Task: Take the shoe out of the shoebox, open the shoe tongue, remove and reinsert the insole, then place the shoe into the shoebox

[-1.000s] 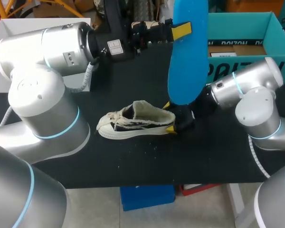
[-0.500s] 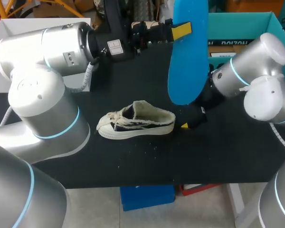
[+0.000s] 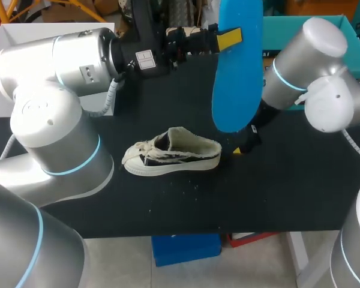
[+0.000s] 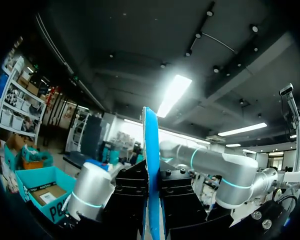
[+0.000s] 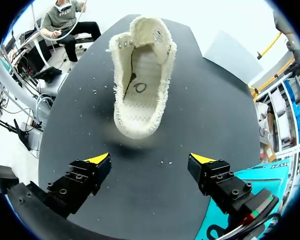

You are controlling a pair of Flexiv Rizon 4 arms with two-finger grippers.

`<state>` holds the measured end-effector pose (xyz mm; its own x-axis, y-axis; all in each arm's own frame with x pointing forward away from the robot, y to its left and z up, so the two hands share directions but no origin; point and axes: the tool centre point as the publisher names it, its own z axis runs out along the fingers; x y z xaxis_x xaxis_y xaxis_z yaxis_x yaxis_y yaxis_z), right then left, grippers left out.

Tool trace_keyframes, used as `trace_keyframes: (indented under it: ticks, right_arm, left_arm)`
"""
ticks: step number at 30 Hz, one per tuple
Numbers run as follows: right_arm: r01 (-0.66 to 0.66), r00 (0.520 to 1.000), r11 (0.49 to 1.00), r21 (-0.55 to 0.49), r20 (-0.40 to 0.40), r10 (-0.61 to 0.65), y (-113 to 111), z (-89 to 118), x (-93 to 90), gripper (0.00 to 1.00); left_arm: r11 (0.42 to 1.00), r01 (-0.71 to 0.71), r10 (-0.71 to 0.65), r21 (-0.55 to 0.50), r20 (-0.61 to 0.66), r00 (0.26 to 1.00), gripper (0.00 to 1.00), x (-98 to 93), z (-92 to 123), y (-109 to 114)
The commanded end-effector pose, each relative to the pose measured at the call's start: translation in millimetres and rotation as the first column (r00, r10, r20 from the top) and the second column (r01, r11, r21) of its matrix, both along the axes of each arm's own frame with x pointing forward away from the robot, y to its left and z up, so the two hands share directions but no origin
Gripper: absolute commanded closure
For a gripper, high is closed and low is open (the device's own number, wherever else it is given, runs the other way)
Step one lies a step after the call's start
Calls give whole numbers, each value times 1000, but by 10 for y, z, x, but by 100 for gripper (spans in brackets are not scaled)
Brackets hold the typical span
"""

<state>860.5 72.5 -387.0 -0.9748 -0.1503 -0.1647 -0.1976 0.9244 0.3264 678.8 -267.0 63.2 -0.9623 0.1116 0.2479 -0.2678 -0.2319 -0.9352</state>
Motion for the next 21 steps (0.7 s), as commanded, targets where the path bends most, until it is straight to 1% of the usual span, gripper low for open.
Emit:
trace_keyframes:
  ticks: [1, 4, 9, 13, 16, 21]
  right_arm:
    - [3, 999, 986, -169, 36, 3, 35, 64, -48, 0]
    - [-14, 999, 982, -188, 44, 22, 57, 82, -72, 0]
    - [-42, 998, 972, -230, 29, 50, 83, 95, -99, 0]
    - [-61, 998, 964, -257, -21, 58, 89, 115, -119, 0]
    - [-56, 997, 963, -265, -67, 40, 122, 136, -152, 0]
    - [-50, 997, 960, -277, -70, 32, 178, 164, -176, 0]
  left_arm:
    - [1000, -3, 3, 2, -1, 1000, 100, -3, 6, -24]
    - [1000, -3, 3, 2, -1, 1000, 100, -3, 6, -24]
    - [1000, -3, 3, 2, -1, 1000, 100, -3, 6, -24]
    - [1000, -3, 3, 2, -1, 1000, 100, -3, 6, -24]
    - [1000, -3, 3, 2, -1, 1000, 100, -3, 6, -24]
    - [1000, -3, 3, 2, -1, 1000, 100, -3, 6, -24]
